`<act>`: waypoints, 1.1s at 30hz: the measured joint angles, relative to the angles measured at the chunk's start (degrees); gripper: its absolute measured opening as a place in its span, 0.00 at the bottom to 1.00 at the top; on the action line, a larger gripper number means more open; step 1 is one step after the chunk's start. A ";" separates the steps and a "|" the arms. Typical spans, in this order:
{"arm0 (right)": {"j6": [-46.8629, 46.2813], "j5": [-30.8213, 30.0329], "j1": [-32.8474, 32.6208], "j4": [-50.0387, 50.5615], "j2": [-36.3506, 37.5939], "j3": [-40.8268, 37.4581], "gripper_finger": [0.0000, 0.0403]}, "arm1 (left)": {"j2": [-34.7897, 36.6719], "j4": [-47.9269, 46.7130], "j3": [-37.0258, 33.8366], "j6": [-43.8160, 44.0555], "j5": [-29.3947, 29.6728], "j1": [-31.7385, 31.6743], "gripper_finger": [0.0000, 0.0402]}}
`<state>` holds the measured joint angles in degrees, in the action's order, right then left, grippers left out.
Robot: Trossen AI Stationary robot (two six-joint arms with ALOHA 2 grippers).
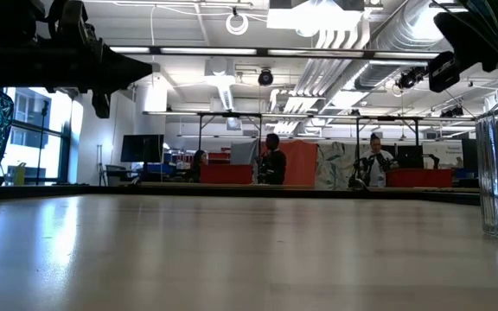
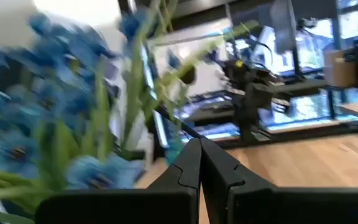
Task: Sort flowers into vase by color
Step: Return to Home Position
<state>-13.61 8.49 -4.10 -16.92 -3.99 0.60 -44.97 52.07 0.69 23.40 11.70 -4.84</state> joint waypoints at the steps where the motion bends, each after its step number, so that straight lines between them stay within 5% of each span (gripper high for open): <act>1: 0.62 -0.67 0.11 0.83 -0.10 0.00 0.00 | -0.02 0.00 0.00 0.00 -0.01 0.00 0.00; 10: 11.41 -3.47 1.23 3.82 -0.02 -0.02 0.00 | -0.02 0.00 0.00 0.00 -0.02 0.00 0.00; 33: 11.06 -6.79 1.22 16.15 2.94 -0.02 0.00 | 0.00 0.00 0.00 0.00 -0.02 0.00 0.00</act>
<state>-2.55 1.69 -2.87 -0.78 -1.05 0.58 -44.97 52.07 0.69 23.40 11.68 -4.84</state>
